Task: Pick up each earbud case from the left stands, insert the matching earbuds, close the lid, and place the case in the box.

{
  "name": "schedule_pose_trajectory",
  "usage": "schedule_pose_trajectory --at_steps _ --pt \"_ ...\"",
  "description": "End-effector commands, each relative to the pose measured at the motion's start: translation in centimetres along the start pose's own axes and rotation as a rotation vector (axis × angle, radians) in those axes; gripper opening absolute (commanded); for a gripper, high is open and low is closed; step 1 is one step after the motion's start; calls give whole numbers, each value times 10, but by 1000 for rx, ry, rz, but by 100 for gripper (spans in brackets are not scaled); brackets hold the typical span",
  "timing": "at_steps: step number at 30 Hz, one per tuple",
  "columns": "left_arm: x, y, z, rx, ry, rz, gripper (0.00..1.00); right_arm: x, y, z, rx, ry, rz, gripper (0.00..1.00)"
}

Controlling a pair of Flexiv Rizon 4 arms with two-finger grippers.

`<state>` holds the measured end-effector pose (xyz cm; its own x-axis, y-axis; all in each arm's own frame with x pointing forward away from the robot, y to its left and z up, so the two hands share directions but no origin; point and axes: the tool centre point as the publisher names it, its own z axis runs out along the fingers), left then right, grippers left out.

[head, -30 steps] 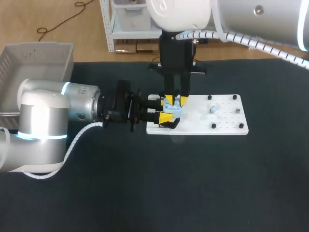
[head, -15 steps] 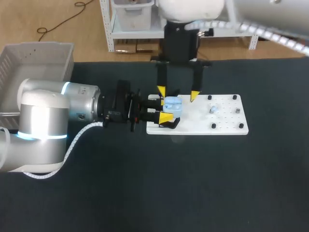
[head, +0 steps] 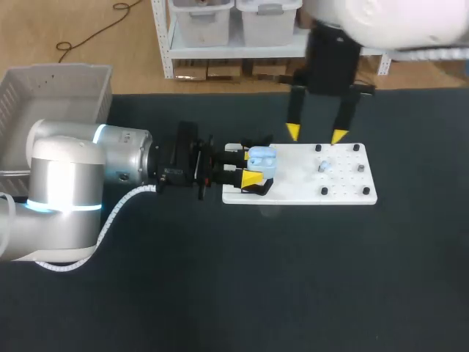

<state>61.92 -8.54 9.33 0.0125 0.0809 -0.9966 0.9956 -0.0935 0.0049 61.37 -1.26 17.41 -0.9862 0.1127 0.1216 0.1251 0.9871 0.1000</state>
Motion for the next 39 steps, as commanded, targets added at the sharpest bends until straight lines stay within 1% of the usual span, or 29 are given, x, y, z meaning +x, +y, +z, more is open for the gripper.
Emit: schedule_pose_trajectory --at_steps 1,2,4,5,7,8,10,11,14,16,19,22,26,30,32,35,39 --pt "0 -1 0 -2 2 0 0 0 -34 3 -206 -112 -25 58" --pt "0 -1 0 -2 2 0 0 -2 -37 4 -209 -114 -36 58" --pt "0 -1 0 -2 2 0 0 -6 -40 6 -203 -126 -66 55" --pt "0 -1 0 -2 2 0 0 -8 -41 8 -201 -130 -83 50" --pt "0 -1 0 -2 2 0 0 -12 -43 12 -186 -136 -115 49" --pt "0 -1 0 -2 2 0 0 -15 -43 14 -179 -132 -129 48" --pt "0 -1 0 -2 2 0 0 -20 -44 22 -133 -118 -146 49" --pt "0 -1 0 -2 2 0 0 -23 -45 27 -128 -110 -159 52" --pt "0 -1 0 -2 2 0 0 -31 -46 39 -91 -85 -179 49" --pt "0 -1 0 -2 2 0 0 -37 -47 47 -62 -87 -172 49" --pt "0 -1 0 -2 2 0 0 -45 -48 58 -48 -73 -164 49" --pt "0 -1 0 -2 2 0 0 -50 -49 69 -46 -69 -163 49" --pt "0 -1 0 -2 2 0 0 -58 -49 82 -64 -55 -143 48" --pt "0 -1 0 -2 2 0 0 -63 -47 94 -62 -47 -134 50" --pt "0 -1 0 -2 2 0 0 -66 -47 99 -60 -40 -132 55" --pt "0 -1 0 -2 2 0 0 -70 -46 106 -60 -35 -130 55" --pt "0 -1 0 -2 2 0 0 -75 -44 113 -65 -32 -125 50"
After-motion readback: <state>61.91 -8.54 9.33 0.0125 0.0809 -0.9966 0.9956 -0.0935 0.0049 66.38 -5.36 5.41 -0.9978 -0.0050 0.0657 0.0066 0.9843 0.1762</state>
